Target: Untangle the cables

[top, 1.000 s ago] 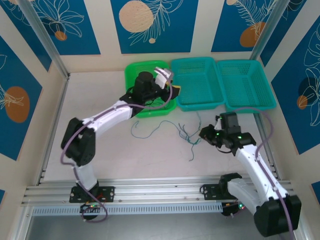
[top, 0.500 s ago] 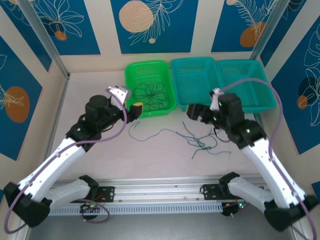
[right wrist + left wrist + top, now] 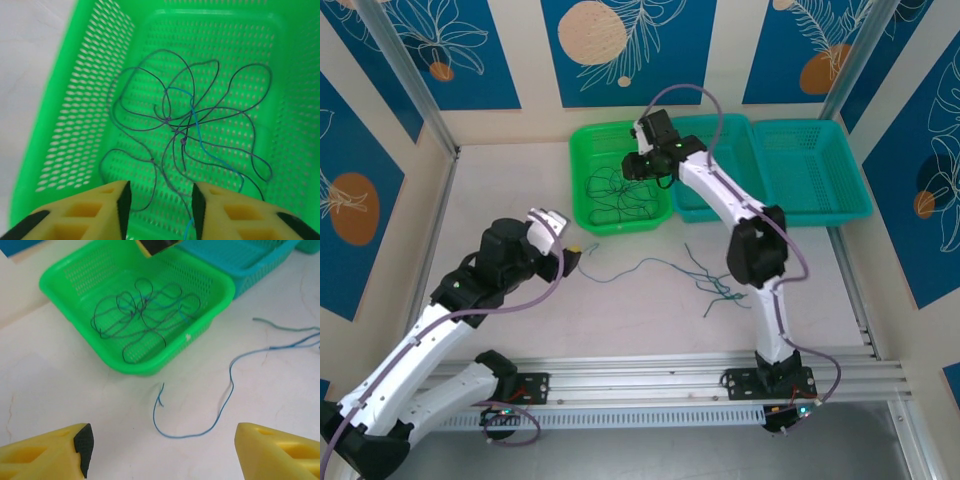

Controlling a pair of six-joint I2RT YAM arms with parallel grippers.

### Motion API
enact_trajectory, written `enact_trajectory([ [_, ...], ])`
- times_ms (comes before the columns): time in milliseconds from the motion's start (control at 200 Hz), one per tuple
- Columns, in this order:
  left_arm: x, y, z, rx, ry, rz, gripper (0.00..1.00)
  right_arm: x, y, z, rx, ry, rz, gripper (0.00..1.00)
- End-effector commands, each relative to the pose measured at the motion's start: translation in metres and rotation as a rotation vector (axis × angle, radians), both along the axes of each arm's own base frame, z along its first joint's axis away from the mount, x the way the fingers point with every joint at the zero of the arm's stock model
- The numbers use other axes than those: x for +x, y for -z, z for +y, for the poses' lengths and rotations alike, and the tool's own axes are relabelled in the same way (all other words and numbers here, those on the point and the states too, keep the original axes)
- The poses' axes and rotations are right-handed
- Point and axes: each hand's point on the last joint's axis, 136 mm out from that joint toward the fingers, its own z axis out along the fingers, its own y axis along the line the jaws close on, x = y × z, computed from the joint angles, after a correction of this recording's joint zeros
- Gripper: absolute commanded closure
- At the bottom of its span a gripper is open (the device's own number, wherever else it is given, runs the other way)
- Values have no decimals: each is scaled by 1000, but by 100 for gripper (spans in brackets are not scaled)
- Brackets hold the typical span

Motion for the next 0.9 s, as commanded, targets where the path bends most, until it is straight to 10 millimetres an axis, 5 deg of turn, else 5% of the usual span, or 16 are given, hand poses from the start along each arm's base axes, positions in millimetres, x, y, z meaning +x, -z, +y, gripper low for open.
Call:
enact_trajectory([
  [0,-5,7,-3,-5,35,18,24,7,22,11,6,-43,67,63],
  [150,-6,7,-3,-12,43,11,22,34,52,17,25,-40,79,64],
  [340,-6,10,-3,-8,47,20,21,45,82,16,20,-28,101,68],
  [895,-8,7,-3,-32,55,6,19,48,105,20,57,-15,146,74],
])
